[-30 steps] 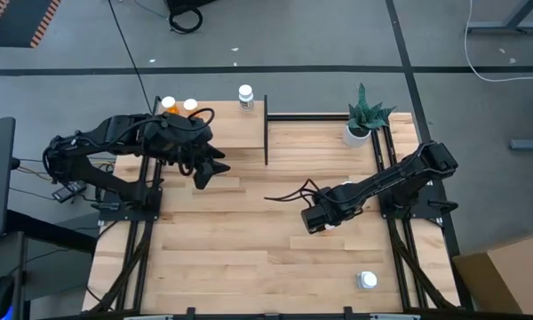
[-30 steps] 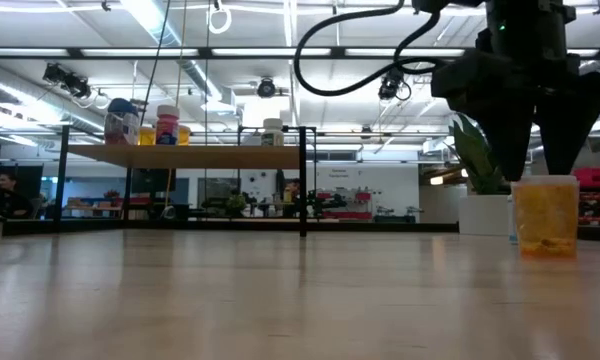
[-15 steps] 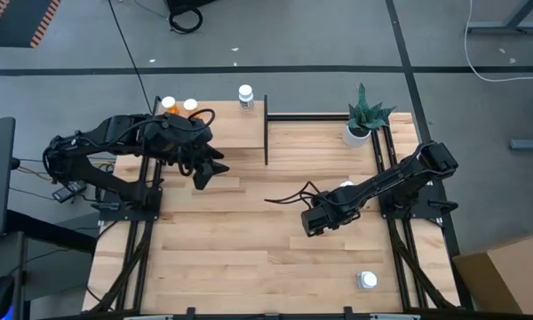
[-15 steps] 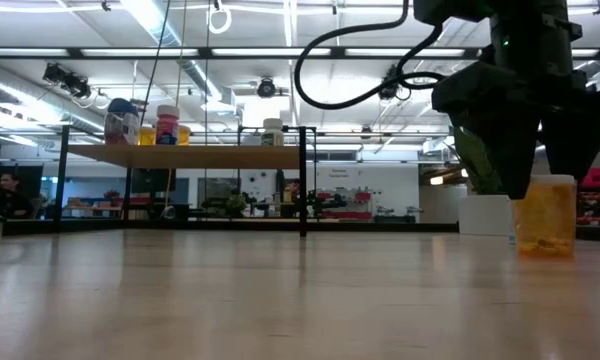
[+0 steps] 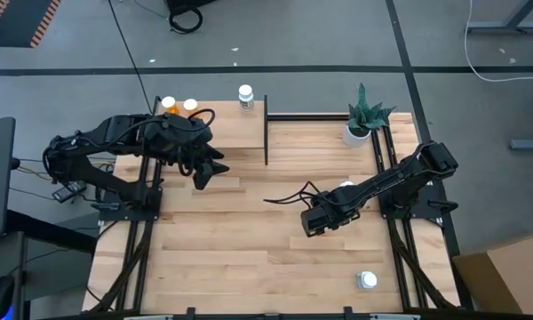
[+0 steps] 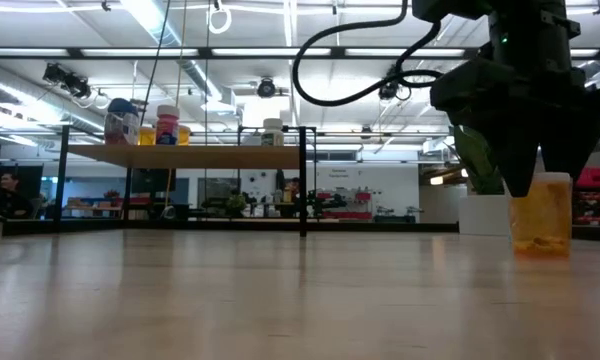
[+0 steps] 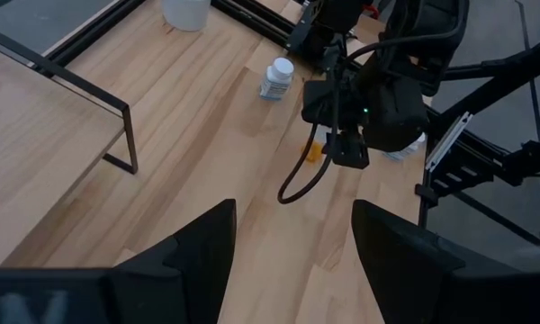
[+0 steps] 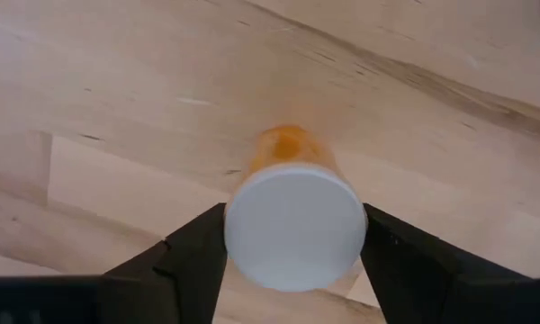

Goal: Pick and place medicine bottles onto shelf by color
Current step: Put the orange pill bottle on the shelf

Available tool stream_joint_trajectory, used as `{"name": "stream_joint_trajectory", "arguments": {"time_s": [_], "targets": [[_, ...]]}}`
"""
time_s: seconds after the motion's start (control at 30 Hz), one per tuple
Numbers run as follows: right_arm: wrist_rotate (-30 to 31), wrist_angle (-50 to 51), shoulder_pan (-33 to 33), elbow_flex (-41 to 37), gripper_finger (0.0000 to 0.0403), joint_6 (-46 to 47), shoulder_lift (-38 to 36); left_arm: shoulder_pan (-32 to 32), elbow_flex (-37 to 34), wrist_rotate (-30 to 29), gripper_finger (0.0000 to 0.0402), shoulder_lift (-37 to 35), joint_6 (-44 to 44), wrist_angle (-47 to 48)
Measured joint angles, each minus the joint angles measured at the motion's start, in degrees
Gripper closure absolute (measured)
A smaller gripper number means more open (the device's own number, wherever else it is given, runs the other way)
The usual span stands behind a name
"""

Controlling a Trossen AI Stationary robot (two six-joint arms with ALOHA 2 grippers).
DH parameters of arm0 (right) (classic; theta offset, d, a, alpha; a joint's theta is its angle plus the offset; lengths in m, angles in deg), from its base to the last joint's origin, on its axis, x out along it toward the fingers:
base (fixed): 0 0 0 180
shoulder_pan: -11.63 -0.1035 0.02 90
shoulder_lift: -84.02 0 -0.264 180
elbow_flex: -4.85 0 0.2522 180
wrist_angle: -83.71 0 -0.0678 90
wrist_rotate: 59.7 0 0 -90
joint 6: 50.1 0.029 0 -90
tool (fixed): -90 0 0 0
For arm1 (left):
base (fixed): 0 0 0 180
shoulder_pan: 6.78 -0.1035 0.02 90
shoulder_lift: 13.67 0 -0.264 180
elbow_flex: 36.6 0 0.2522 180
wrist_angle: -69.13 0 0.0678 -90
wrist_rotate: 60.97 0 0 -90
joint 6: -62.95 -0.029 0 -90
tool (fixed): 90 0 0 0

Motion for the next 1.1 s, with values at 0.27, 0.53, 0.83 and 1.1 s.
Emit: {"name": "stream_joint_trajectory", "arguments": {"time_s": [0.27,0.53,0.83,1.1], "targets": [[-0.85,-1.87,0.14,0.11,0.0171,-0.12,0.0,-0.07,0.0,-0.33,0.0173,-0.02,-1.18,0.22],[-1.72,-13.24,2.78,0.11,0.0173,-0.17,0.0,-0.07,-0.03,-1.5,0.0176,-0.82,-0.6,3.27],[-1.75,-24.65,9.04,0.11,0.0174,-7.0,0.0,-0.07,0.02,-1.53,0.0194,-2.03,-0.42,3.08],[-1.11,-34.53,12.52,0.91,0.0174,-10.96,0.05,-0.04,0.02,-1.53,0.0205,-2.16,0.04,3.08]]}}
